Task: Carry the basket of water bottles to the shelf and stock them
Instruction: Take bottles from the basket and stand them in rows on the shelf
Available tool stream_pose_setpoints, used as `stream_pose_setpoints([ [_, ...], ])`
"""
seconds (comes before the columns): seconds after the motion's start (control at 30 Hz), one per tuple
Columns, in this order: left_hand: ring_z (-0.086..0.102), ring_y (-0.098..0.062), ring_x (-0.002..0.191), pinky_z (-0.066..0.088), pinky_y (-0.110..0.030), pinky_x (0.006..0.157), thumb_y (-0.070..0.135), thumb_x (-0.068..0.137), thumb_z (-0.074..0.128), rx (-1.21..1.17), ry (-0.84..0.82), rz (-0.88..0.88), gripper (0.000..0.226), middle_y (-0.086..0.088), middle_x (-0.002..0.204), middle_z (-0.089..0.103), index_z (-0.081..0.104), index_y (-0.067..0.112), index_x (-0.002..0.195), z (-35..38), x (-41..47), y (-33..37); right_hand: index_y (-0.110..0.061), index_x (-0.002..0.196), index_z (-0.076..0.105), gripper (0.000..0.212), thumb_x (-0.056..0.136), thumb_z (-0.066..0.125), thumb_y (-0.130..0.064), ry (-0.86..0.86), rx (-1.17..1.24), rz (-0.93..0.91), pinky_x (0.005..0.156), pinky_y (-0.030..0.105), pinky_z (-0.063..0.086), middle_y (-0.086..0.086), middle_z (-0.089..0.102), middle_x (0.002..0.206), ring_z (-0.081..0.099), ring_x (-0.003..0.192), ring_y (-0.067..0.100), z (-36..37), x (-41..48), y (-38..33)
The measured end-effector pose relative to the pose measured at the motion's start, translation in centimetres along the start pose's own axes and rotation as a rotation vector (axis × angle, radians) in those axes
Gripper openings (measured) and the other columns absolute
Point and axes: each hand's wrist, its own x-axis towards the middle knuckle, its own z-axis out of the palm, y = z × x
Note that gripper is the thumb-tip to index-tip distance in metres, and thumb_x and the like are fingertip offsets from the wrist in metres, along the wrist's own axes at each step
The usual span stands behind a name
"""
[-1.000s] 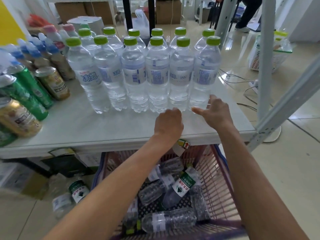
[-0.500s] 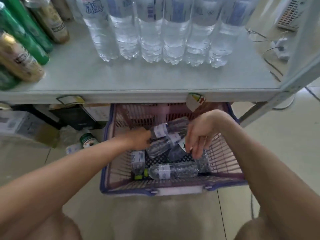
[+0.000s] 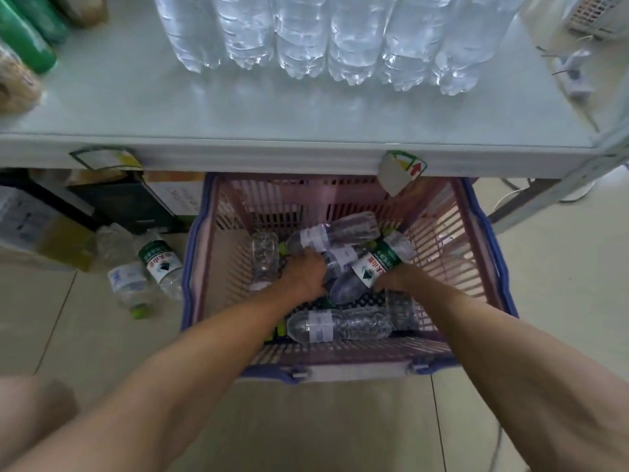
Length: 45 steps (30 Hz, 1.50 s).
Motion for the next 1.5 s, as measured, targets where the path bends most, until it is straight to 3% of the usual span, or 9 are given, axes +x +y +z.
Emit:
stream_pose_setpoints([
  [0.13,0.044,-0.040,0.126,0.040,-0.046,0.107,0.055,0.082,0.071,0.050,0.079,0.001,0.071,-0.020,0.140,0.046,0.053,0.013,0.137,1.1,0.5,-0.2,-0.019,0.122,0.069,0.046,0.082,0.072,-0.043,0.205,-0.059,-0.002,0.072,0.028,0.045,0.005,0.072,0.118,0.070,0.105,0.023,2.5,1.0,0.8],
  [0.3,0.054,-0.025,0.101,0.046,-0.029,0.077,0.035,0.081,0.076,-0.227,-0.011,-0.059,0.060,-0.012,0.126,0.046,0.053,0.007,0.129,-1.9,-0.9,-1.3,-0.015,0.118,0.067,0.038,0.086,0.069,-0.037,0.171,-0.117,-0.067,0.078,0.029,0.049,0.006,0.072,0.119,0.069,0.110,0.024,0.4,-4.2,-0.2],
  [0.5,0.064,-0.024,0.102,0.056,-0.033,0.084,0.034,0.078,0.079,-0.225,-0.069,0.034,0.048,-0.005,0.116,0.066,0.065,0.014,0.120,-6.1,-4.7,-2.3,-0.011,0.124,0.067,0.058,0.083,0.077,-0.050,0.105,0.099,-0.055,0.074,0.032,0.055,0.011,0.069,0.116,0.068,0.101,0.027,-3.9,-9.5,1.8],
  [0.67,0.058,-0.019,0.061,0.044,-0.032,0.053,0.046,0.075,0.077,-0.213,-0.068,-0.077,0.036,0.000,0.069,0.058,0.058,0.015,0.068,-9.8,-8.0,-4.1,-0.010,0.146,0.052,0.088,0.078,0.077,-0.059,0.007,0.101,-0.099,0.086,0.032,0.051,0.014,0.053,0.150,0.058,0.127,0.031,-8.1,-13.8,3.1],
  [0.77,0.056,-0.018,0.056,0.038,-0.030,0.050,0.050,0.075,0.076,-0.142,-0.048,-0.130,0.042,0.001,0.065,0.056,0.054,0.015,0.067,-11.9,-9.8,-4.4,-0.021,0.125,0.070,0.087,0.065,0.065,-0.083,-0.012,-0.074,-0.184,0.083,0.028,0.051,0.007,0.065,0.133,0.064,0.110,0.022,-11.0,-15.9,3.6],
  [0.93,0.058,-0.018,0.053,0.041,-0.026,0.047,0.048,0.074,0.080,-0.118,-0.175,-0.112,0.039,-0.002,0.066,0.063,0.065,0.011,0.071,-14.2,-11.7,-3.8,-0.028,0.066,0.071,0.040,0.067,0.069,-0.069,-0.024,-0.089,-0.388,0.056,0.022,0.048,-0.012,0.070,0.059,0.067,0.061,0.007,-14.6,-19.1,3.6],
  [1.1,0.046,-0.015,0.055,0.035,-0.029,0.049,0.053,0.073,0.080,-0.124,-0.222,-0.051,0.048,0.002,0.067,0.051,0.050,0.017,0.068,-16.5,-13.2,-3.5,-0.020,0.098,0.078,0.059,0.065,0.062,-0.067,-0.110,-0.003,-0.663,0.077,0.036,0.057,0.001,0.078,0.093,0.075,0.081,0.019,-15.8,-21.2,2.3],
  [1.4,0.052,-0.010,0.057,0.039,-0.029,0.056,0.065,0.065,0.073,-0.319,-0.317,0.125,0.051,0.008,0.065,0.062,0.076,0.016,0.077,-22.7,-16.6,-5.5,-0.016,0.102,0.076,0.058,0.071,0.060,-0.062,-0.126,0.228,-0.969,0.073,0.033,0.051,0.004,0.076,0.093,0.071,0.076,0.023,-15.2,-22.6,-2.8],
  [1.5,0.061,-0.013,0.064,0.046,-0.034,0.065,0.069,0.063,0.073,-0.405,-0.380,0.186,0.051,0.005,0.073,0.071,0.078,0.022,0.082,-24.2,-17.3,-6.7,-0.009,0.110,0.075,0.061,0.077,0.062,-0.059,-0.107,0.322,-1.059,0.078,0.045,0.052,0.014,0.076,0.102,0.071,0.085,0.037,-15.2,-22.7,-4.3],
])
